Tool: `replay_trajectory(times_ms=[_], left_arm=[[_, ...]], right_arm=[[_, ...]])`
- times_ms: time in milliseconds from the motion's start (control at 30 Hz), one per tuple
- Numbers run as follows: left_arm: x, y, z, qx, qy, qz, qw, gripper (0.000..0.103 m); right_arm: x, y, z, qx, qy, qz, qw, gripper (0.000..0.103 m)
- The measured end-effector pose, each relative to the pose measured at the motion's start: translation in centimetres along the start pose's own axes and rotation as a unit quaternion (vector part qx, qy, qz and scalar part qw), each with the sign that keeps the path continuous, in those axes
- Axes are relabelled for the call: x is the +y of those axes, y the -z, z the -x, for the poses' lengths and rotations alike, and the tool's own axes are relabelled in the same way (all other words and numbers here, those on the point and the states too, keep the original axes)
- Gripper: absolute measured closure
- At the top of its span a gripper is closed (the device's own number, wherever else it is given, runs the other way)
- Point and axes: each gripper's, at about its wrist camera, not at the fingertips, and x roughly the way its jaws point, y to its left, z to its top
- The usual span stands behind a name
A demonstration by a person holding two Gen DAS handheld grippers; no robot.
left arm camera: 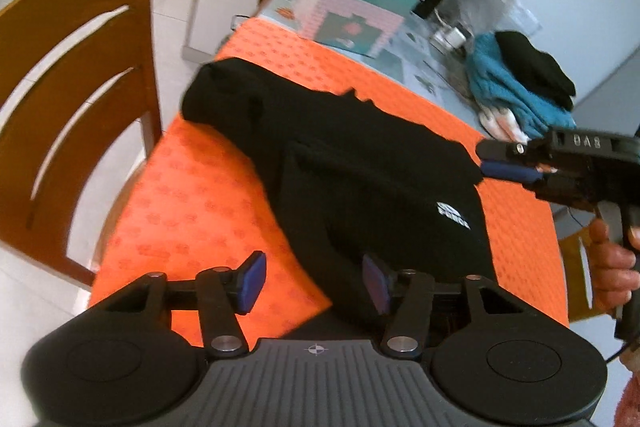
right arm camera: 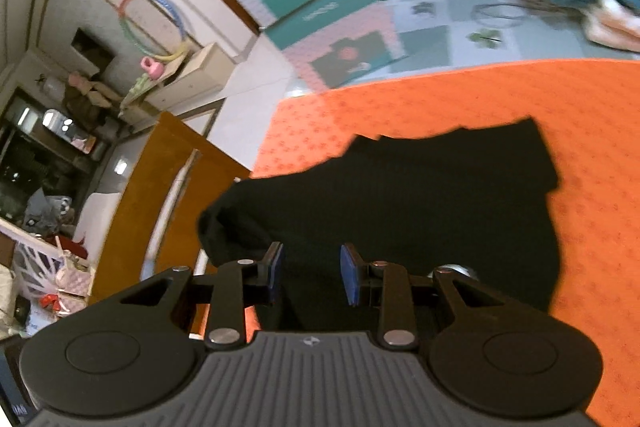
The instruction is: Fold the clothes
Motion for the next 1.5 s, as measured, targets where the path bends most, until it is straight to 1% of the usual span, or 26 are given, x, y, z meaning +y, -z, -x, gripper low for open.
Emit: replay_trajectory(times_ms=[167, 333, 467, 633, 733, 833, 1000, 1067, 1167, 1233, 1500], left_arm=[[-1.1, 0.5, -1.3, 0.022, 0.01, -0.011, 0.9996, 0.044], [-2.6, 1.0, -2.4, 0.037, 0.016, -0.028, 0.9988, 0.04], [-4.2, 1.7, -3.1, 0.05, 0.03, -0.046, 0.9972, 0.037], [-6.7, 3.1, -4.3, 0.076, 0.058, -0.075, 0.9926, 0.037], [-8.3, 4.0, -5.0, 0.087, 0.07, -0.102, 0.9885, 0.037], [-10.6, 4.9, -5.6, 0.095, 0.075, -0.145, 0.9819, 0.037], [-14.7, 6.7, -6.9, 0.118, 0.084, -0.223, 0.964, 0.035], [-16.3, 7.6, -7.5, 0.126, 0.084, -0.251, 0.9561, 0.032], [-18.3, 8.9, -8.6, 0.135, 0.079, -0.282, 0.9467, 0.03], [-19.5, 9.8, -9.6, 0.146, 0.065, -0.295, 0.9419, 0.03], [-20.6, 10.5, -10.7, 0.1, 0.003, -0.268, 0.9581, 0.031]], right_arm=[[-2.3, 2.6, 2.2, 0.0, 0.03, 0.005, 1.0, 0.067], [-4.6, 5.7, 4.1, 0.005, 0.045, -0.002, 0.999, 0.061], [-6.1, 8.0, 5.4, 0.008, 0.061, -0.009, 0.998, 0.057], [-8.2, 10.7, 6.1, 0.017, 0.087, -0.025, 0.996, 0.055], [-9.5, 12.0, 6.2, 0.027, 0.091, -0.041, 0.995, 0.055], [-10.5, 13.0, 6.4, 0.035, 0.095, -0.049, 0.994, 0.055], [-11.9, 13.6, 7.5, 0.036, 0.105, -0.055, 0.992, 0.055], [-12.6, 13.7, 8.1, 0.034, 0.107, -0.059, 0.992, 0.054], [-13.7, 13.7, 9.0, 0.035, 0.111, -0.062, 0.991, 0.052], [-14.6, 13.8, 9.5, 0.037, 0.112, -0.065, 0.991, 0.052], [-17.9, 14.1, 11.5, 0.048, 0.116, -0.063, 0.99, 0.052]])
